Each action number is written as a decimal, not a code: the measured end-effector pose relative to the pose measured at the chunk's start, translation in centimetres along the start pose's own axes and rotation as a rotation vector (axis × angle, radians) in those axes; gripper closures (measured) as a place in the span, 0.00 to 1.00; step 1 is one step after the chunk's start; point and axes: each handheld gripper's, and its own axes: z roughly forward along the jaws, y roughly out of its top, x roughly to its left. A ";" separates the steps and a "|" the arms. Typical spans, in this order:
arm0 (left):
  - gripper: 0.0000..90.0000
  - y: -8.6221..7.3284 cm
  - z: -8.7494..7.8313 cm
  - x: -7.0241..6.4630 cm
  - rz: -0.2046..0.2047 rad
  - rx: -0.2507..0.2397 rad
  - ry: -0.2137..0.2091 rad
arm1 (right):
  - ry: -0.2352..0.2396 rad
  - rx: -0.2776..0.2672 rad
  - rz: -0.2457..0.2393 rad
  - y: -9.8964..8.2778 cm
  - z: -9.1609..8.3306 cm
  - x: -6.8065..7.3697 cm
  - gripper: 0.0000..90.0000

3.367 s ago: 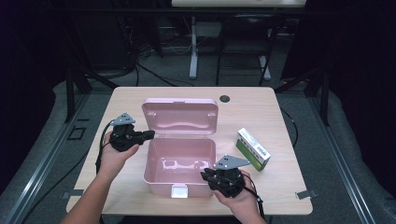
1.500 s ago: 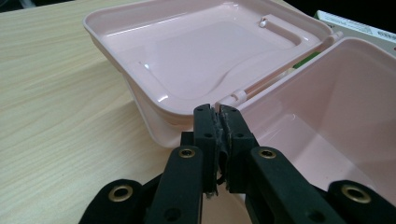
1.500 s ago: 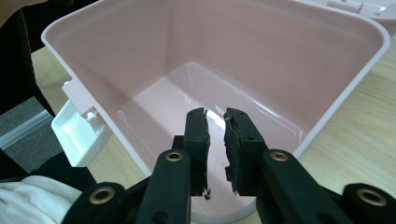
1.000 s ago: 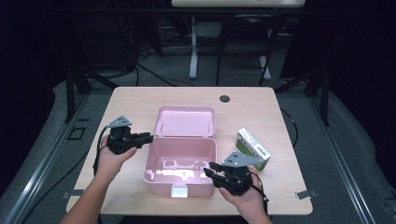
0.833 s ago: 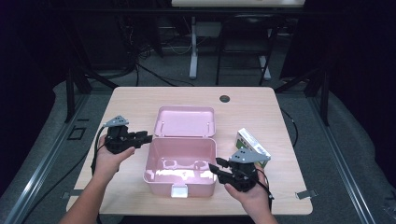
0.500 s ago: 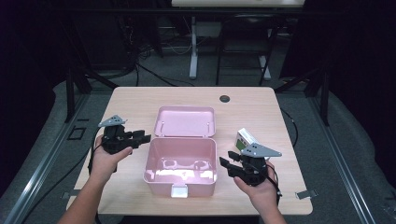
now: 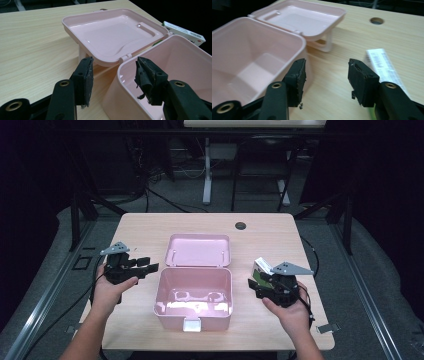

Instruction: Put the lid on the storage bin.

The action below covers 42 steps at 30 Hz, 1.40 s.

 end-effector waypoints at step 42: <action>0.50 0.1 -0.7 0.6 -0.005 0.008 0.020 | -0.131 0.480 -0.044 3.4 6.4 -7.4 0.64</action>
